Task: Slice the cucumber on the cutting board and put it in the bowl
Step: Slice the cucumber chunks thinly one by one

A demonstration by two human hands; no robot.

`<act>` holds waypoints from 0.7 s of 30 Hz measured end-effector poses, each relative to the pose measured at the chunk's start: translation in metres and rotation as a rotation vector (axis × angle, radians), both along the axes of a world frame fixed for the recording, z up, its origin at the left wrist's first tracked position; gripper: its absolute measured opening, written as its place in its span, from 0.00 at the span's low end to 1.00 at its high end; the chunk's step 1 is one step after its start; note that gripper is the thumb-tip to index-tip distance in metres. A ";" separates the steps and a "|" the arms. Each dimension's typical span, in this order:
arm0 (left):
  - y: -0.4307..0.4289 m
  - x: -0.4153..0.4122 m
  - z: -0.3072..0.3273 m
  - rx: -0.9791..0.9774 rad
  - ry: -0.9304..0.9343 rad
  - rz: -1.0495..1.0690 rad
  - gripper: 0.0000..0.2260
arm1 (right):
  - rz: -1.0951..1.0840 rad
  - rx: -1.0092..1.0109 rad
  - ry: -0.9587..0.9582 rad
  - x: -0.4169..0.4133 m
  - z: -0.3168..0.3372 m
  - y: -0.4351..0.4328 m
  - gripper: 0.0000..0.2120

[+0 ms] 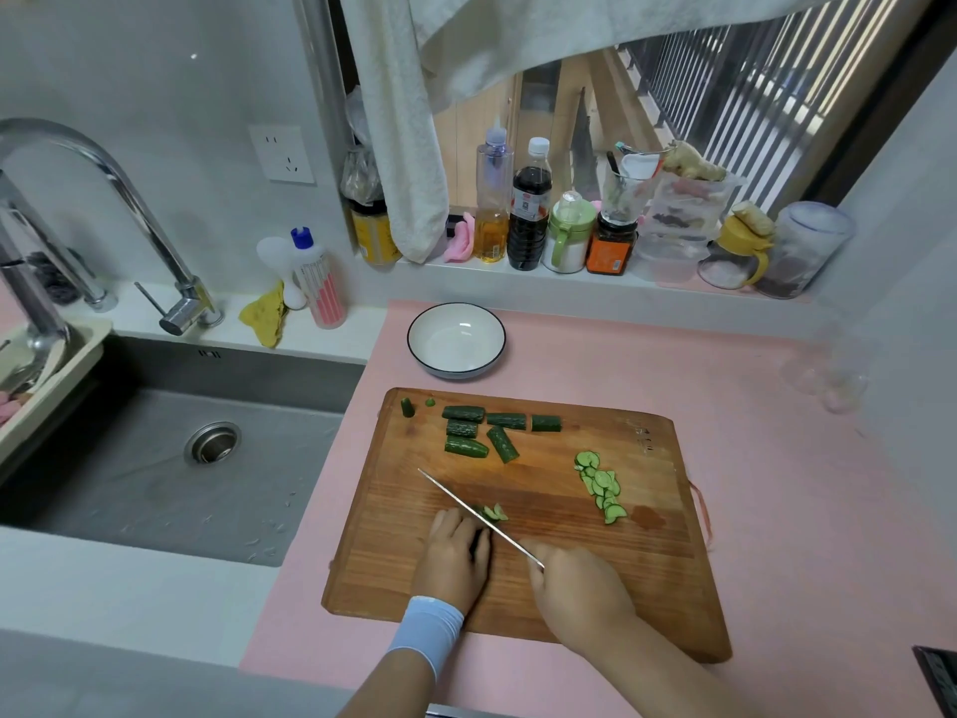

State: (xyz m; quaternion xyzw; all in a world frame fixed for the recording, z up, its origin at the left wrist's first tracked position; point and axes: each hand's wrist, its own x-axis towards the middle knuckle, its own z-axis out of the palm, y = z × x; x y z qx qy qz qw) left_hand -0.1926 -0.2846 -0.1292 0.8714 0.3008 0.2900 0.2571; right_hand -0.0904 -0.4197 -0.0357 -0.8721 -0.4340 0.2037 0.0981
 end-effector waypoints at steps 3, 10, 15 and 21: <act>0.001 0.000 -0.001 0.006 0.000 0.003 0.09 | -0.004 0.006 -0.006 -0.001 0.000 -0.001 0.18; 0.001 0.000 -0.001 0.012 -0.018 0.018 0.09 | -0.001 0.034 -0.024 -0.004 0.010 -0.015 0.19; 0.002 0.001 -0.001 0.006 -0.011 0.023 0.08 | 0.001 0.035 0.020 -0.003 0.008 -0.014 0.17; 0.001 0.000 -0.001 -0.007 0.002 0.035 0.08 | 0.002 -0.034 0.032 -0.002 0.005 0.001 0.13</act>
